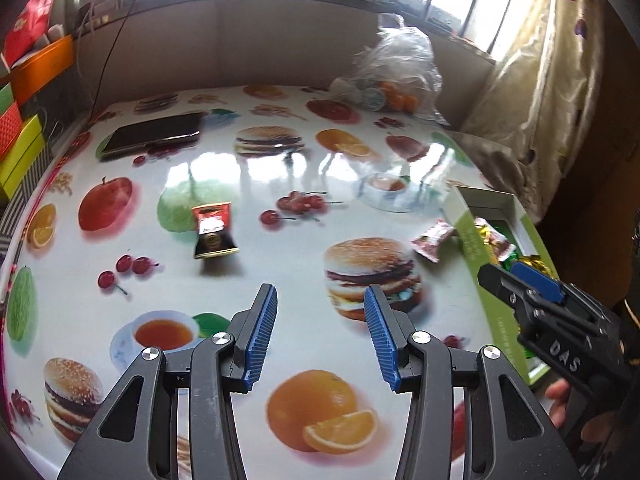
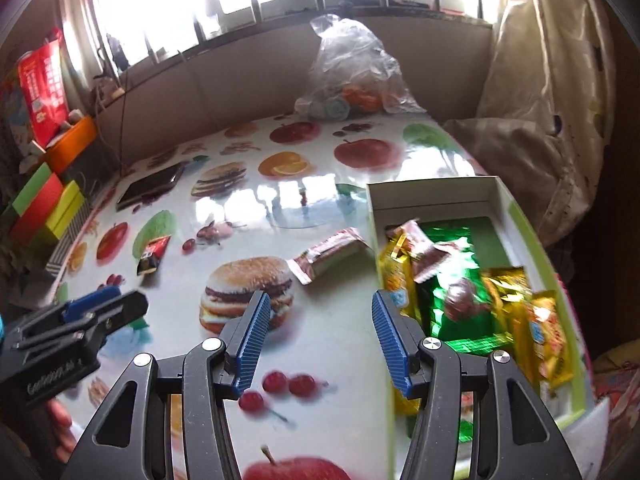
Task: Organize snacks
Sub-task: 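Move both open tools back from the box toward the remaining snacks, then grasp a pink-white candy with the right tool while the left tool grasps a red-black packet, then lift both held snacks and carry them over the green box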
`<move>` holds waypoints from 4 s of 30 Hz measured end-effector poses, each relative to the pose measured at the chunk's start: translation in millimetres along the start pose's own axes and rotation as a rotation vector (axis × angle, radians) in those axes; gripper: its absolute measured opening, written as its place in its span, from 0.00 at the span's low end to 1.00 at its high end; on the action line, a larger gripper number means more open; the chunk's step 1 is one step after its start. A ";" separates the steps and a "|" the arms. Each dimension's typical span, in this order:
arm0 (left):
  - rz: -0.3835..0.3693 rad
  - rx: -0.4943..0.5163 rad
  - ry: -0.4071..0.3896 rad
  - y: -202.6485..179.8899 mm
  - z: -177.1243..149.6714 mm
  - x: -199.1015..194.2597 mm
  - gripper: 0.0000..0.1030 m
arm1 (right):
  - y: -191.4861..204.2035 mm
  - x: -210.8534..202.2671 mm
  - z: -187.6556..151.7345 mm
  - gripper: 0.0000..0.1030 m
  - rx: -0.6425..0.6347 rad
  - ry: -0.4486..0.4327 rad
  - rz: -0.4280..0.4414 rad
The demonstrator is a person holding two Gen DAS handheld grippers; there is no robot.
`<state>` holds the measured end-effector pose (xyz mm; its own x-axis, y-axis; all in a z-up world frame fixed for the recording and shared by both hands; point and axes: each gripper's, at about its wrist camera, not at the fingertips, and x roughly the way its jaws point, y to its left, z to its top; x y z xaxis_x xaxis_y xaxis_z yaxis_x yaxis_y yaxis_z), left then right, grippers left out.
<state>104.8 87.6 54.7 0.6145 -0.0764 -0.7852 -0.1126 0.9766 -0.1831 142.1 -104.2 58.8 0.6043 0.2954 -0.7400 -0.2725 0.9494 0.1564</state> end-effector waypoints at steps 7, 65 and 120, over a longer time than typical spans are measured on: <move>0.021 -0.042 0.012 24.9 3.5 11.2 0.45 | 8.4 37.5 14.1 0.51 0.000 0.046 -0.005; 0.104 -0.083 0.082 74.3 45.2 83.4 0.45 | 74.5 109.2 20.2 0.19 -0.165 0.145 0.072; 0.123 -0.023 -0.007 40.8 24.7 30.1 0.24 | 69.1 67.7 12.6 0.18 -0.122 0.083 0.075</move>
<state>138.0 130.1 38.2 0.6004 0.0449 -0.7985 -0.2052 0.9736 -0.0996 173.6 -17.3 27.7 0.5163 0.3506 -0.7813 -0.4067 0.9033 0.1366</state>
